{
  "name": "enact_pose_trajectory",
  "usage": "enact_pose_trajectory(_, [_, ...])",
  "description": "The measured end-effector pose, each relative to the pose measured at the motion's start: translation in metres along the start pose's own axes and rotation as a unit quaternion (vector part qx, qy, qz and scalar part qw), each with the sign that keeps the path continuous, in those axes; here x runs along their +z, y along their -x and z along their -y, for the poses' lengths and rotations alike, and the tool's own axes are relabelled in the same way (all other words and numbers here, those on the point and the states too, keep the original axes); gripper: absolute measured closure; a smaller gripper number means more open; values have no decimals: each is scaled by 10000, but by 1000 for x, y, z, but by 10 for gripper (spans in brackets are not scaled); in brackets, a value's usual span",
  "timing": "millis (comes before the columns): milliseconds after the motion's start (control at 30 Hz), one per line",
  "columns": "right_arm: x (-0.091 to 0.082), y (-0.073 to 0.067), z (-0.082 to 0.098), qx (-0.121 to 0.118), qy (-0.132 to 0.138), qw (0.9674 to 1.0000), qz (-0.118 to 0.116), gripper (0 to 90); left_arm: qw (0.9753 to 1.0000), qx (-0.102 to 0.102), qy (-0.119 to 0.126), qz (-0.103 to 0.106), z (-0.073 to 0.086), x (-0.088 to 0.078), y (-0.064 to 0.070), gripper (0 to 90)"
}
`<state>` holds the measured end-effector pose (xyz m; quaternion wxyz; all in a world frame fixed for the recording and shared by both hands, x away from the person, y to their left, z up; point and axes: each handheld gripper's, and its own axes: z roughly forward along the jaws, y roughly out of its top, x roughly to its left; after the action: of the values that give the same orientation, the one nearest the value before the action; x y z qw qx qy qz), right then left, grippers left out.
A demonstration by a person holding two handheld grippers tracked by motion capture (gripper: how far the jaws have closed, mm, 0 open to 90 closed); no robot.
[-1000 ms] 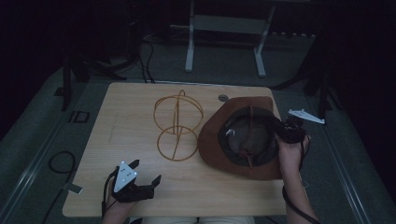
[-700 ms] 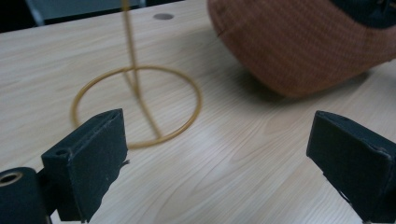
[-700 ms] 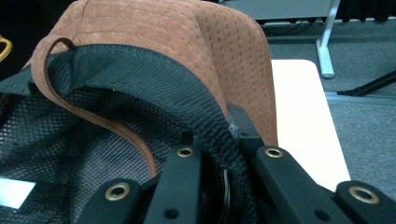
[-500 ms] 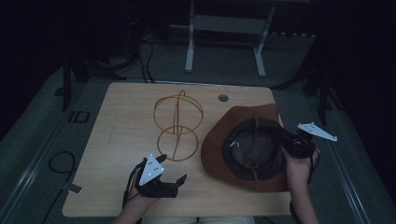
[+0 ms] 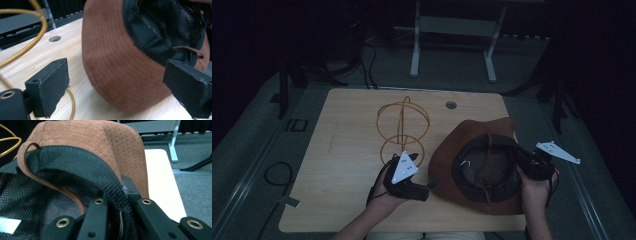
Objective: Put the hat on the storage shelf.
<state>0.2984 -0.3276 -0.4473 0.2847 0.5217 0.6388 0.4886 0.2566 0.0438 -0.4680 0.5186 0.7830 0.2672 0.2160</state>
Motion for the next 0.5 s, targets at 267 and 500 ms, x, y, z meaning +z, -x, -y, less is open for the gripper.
enact_pose_trajectory(267, [-4,-2,-2,-43,21,10000,-23,843,9996,172,-28,219,-27,37,8,73])
enact_pose_trajectory(500, [-3,-6,-1,-74,30,10000,-3,841,9998,97,-175,-71,-51,69,13,126])
